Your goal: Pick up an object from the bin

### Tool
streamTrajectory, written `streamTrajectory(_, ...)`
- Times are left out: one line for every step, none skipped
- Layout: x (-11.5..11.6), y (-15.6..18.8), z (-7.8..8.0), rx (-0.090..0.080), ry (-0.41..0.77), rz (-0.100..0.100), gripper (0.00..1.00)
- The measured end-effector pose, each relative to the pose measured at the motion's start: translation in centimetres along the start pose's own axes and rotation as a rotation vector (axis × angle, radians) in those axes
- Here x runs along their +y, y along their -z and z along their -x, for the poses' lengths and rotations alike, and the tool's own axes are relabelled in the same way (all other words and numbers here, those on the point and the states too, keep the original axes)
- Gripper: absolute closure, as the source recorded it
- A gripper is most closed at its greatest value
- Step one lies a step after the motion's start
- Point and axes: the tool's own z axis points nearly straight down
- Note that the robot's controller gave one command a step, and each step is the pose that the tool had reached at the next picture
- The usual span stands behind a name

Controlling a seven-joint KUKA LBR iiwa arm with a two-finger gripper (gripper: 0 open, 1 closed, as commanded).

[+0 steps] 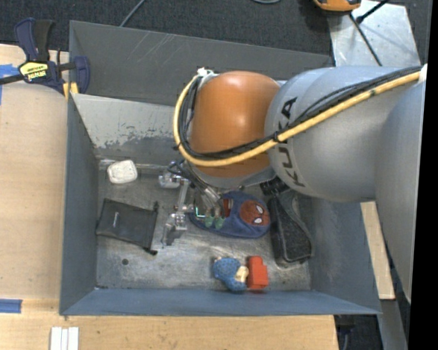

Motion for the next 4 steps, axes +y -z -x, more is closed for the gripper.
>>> streamTrajectory(-0.1,0.5,0.2,-0.008,-0.004,0.001,1.00)
streamTrajectory(4.0,11.8,0.2,-0.018,0.024,0.005,1.00)
streamTrajectory(3.0,-6.0,0.4,-0.001,0.058,-0.002,1.00)
streamTrajectory(-0.6,-5.8,3.6,-0.011,0.393,-0.002,1.00)
